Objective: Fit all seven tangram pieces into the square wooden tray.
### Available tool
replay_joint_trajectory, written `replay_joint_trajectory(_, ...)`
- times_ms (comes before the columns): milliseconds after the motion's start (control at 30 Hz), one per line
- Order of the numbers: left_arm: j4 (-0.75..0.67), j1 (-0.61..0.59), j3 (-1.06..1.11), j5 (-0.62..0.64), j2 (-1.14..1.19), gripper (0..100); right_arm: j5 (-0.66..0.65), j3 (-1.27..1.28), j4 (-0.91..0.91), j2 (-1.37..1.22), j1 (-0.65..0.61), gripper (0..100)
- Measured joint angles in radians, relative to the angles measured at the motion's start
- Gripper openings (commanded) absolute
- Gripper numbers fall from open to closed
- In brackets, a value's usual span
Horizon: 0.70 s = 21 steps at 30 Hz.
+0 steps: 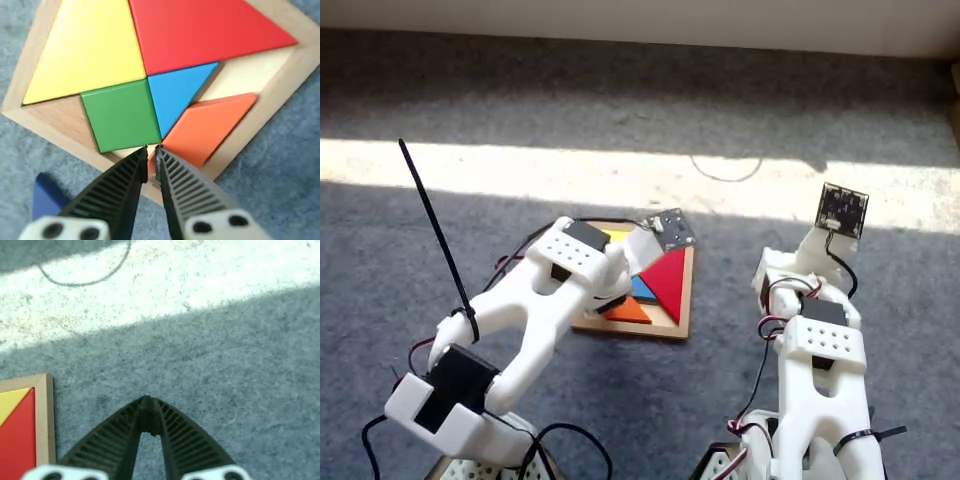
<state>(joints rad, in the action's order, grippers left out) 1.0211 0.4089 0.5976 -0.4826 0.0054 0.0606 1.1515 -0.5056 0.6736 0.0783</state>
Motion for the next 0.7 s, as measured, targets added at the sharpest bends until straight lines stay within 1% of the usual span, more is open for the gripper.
replay_joint_trajectory(200,-0.008,0.08,0.0,0.04,0.0,5,0.0,0.0,0.0,0.0,0.0,0.5)
replay_joint_trajectory(367,-0.005,0.087,0.0,0.098,-0.018,5,0.0,0.0,0.0,0.0,0.0,0.5)
replay_joint_trajectory(467,0.0,0.098,0.0,0.107,-0.063,5,0.0,0.0,0.0,0.0,0.0,0.5)
replay_joint_trajectory(700,0.106,0.097,0.0,0.107,-0.242,5,0.0,0.0,0.0,0.0,0.0,0.5)
